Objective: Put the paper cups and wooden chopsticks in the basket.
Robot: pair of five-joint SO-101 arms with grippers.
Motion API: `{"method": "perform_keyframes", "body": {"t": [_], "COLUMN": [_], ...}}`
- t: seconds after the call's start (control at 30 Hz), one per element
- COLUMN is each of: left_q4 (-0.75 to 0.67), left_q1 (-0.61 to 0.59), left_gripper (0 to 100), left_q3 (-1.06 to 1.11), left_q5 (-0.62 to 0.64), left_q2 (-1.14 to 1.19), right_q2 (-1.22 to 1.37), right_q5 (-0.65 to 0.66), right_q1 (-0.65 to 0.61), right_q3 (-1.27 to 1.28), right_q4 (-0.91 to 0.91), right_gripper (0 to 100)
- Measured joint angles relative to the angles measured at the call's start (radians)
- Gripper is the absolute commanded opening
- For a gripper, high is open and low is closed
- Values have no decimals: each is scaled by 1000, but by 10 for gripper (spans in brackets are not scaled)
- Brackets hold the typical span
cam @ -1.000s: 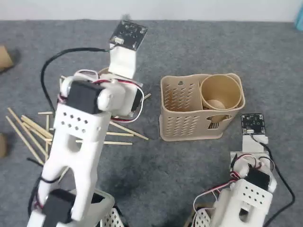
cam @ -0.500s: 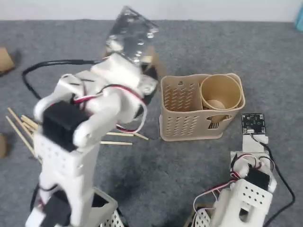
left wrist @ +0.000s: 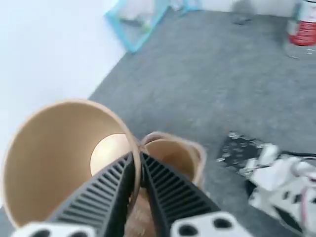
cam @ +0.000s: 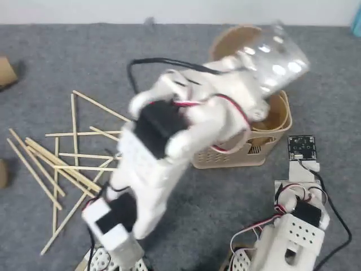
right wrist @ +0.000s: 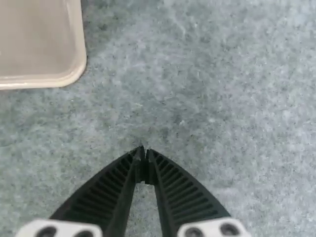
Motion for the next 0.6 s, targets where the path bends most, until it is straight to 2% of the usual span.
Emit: {"method": "perform_keyframes", "body": {"t": [0.2, 0.6], "left_q4": [0, 0], "left_q1": [91, 104], "left_gripper": [12, 12], "left_q3": [-6, 60], "left_q5": [-6, -6], "left_q2": [126, 186], "right_q2": [0, 0], "right_q5": [0, 0], "right_q1": [0, 0], "right_q3": [0, 0], "right_q4": [-14, -18], "right_gripper": [8, 8]}}
